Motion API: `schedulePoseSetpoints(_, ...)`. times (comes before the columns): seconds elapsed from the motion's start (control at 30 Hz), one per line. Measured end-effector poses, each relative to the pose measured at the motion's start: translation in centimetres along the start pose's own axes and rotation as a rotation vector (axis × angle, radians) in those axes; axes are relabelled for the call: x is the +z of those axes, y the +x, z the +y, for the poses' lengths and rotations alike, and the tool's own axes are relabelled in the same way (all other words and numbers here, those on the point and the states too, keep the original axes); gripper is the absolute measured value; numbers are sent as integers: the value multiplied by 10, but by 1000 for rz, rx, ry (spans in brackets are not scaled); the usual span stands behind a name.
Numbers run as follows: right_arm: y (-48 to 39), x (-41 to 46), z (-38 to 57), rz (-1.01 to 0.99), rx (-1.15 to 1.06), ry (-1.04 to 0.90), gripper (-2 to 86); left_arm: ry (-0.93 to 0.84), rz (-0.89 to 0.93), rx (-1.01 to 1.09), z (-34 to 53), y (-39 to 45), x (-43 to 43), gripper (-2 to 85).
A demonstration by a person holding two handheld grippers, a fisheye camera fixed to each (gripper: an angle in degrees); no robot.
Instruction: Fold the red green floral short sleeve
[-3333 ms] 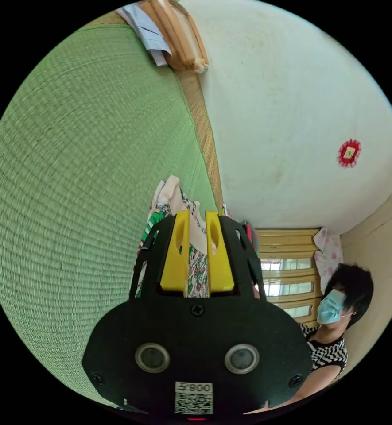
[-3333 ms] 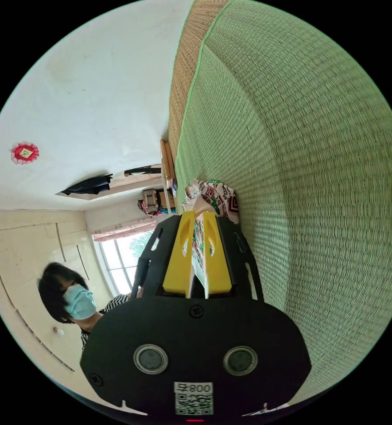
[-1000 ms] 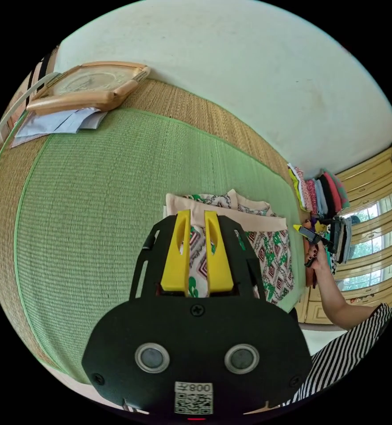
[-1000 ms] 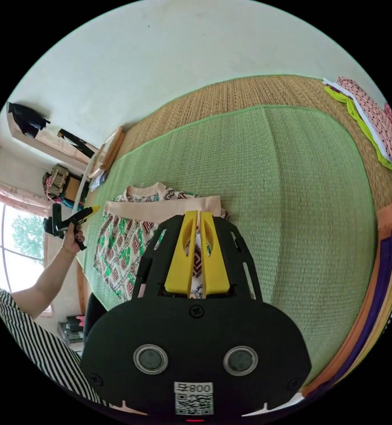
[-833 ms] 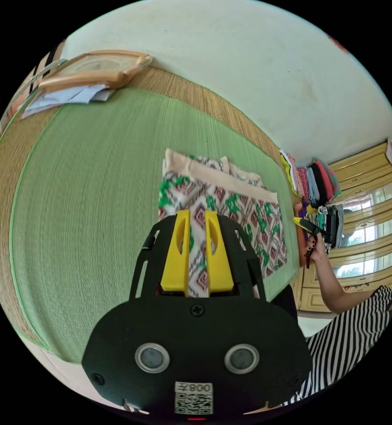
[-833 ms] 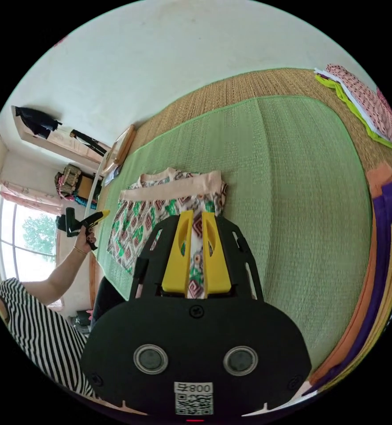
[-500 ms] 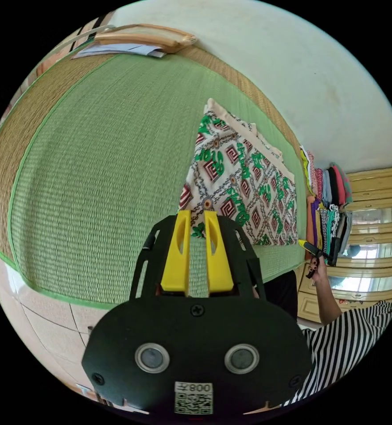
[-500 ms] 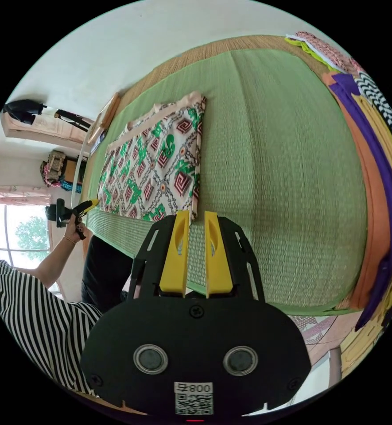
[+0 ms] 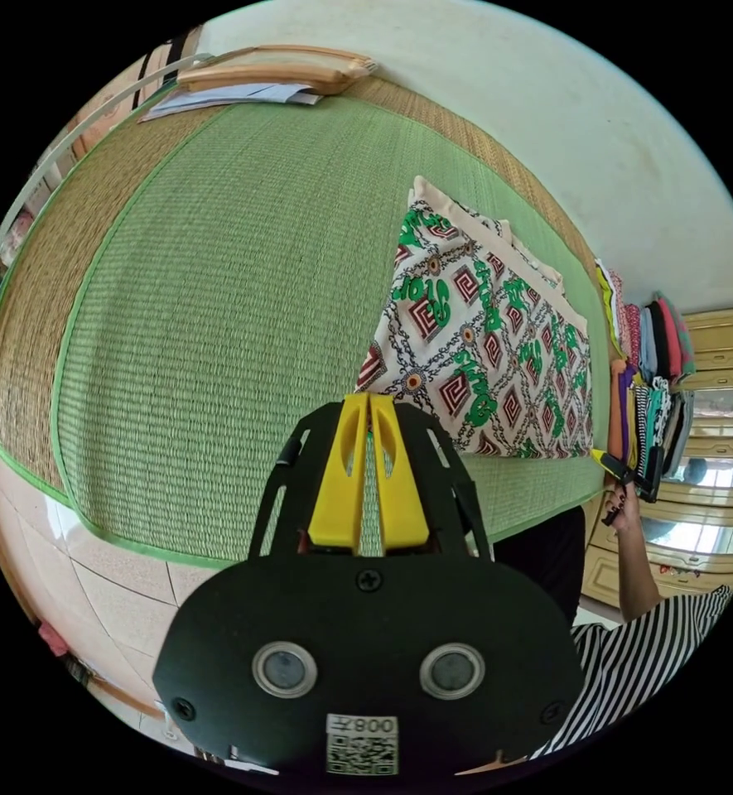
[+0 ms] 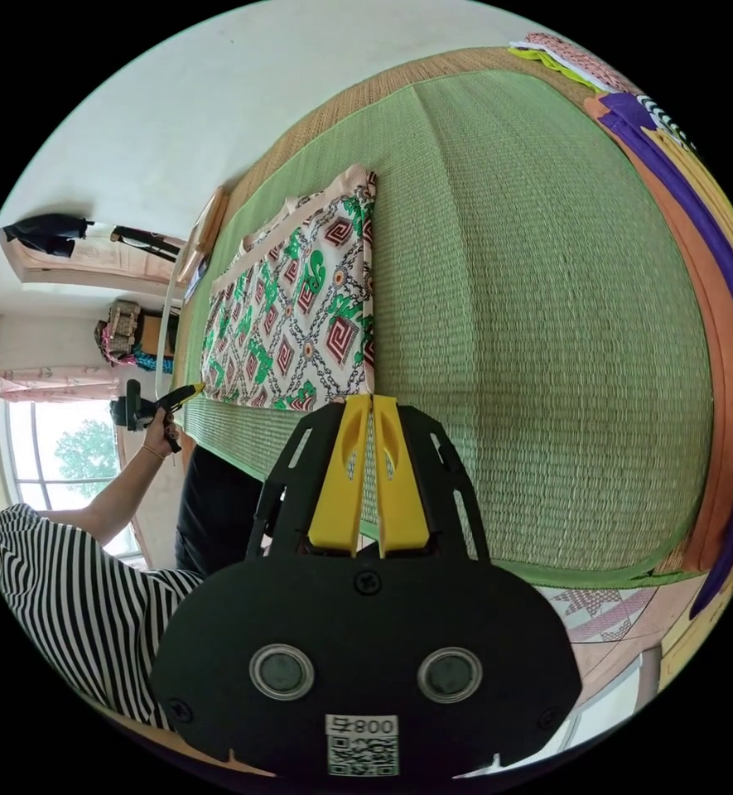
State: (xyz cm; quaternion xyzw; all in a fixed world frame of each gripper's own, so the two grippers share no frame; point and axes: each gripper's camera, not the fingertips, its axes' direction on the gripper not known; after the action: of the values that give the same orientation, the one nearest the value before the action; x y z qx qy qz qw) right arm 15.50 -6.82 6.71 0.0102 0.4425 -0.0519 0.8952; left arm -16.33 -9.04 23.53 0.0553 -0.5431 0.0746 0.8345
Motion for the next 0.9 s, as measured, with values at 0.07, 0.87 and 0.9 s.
schedulePoseSetpoints(0.07,0,-5,1,-20,-3,6,3,27,-15,-15,9,9,6,8)
schedulePoseSetpoints(0.87,9,-65,-10,-244,-80,74,3,-114,-43,1139,108,461,245,59)
schedulePoseSetpoints(0.9,10,-66,-12,-252,-87,70,3,-106,-61,1125,110,465,252,33)
